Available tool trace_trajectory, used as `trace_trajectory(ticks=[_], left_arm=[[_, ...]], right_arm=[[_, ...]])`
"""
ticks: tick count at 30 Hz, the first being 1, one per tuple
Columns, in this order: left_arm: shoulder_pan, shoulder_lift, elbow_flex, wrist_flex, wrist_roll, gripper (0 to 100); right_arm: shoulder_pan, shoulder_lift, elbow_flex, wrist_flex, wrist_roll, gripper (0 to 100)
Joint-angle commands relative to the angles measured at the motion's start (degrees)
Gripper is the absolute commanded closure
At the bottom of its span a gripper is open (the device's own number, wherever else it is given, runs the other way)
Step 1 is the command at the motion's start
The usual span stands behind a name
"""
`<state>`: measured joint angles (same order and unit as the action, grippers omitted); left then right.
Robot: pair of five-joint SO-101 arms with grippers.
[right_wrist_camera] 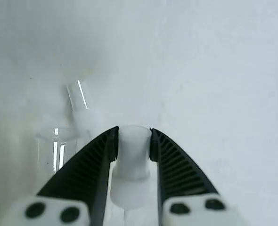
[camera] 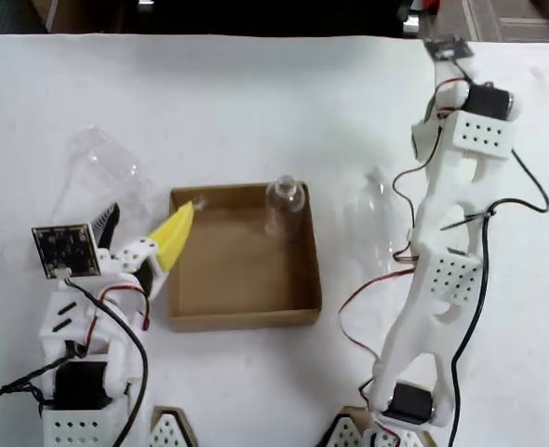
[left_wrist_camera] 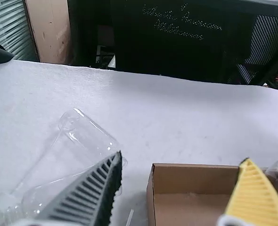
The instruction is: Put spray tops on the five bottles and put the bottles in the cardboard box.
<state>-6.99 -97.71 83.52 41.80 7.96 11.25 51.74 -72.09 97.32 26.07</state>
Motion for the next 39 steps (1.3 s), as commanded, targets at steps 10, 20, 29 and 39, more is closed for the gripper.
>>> trace_trajectory(ticks=[10, 20, 29, 39], left_arm=[[0.6, -0.6, -0.5, -1.5, -0.8, 65], [0.6, -0.6, -0.5, -1.4, -0.8, 65], [0.6, -0.6, -0.5, -1.4, -0.8, 65], [0.7, -0.6, -0.5, -1.4, -0.8, 65]], right_arm=[[1.1, -16.8, 7.8, 1.6, -0.3, 98.2], [-5.6, -37.5, 26.8, 1.4, -0.3, 98.2], [-12.6, -61.7, 43.3, 1.2, -1.1, 98.2], [-25.4, -99.2, 80.0, -22.8, -7.1, 98.2]])
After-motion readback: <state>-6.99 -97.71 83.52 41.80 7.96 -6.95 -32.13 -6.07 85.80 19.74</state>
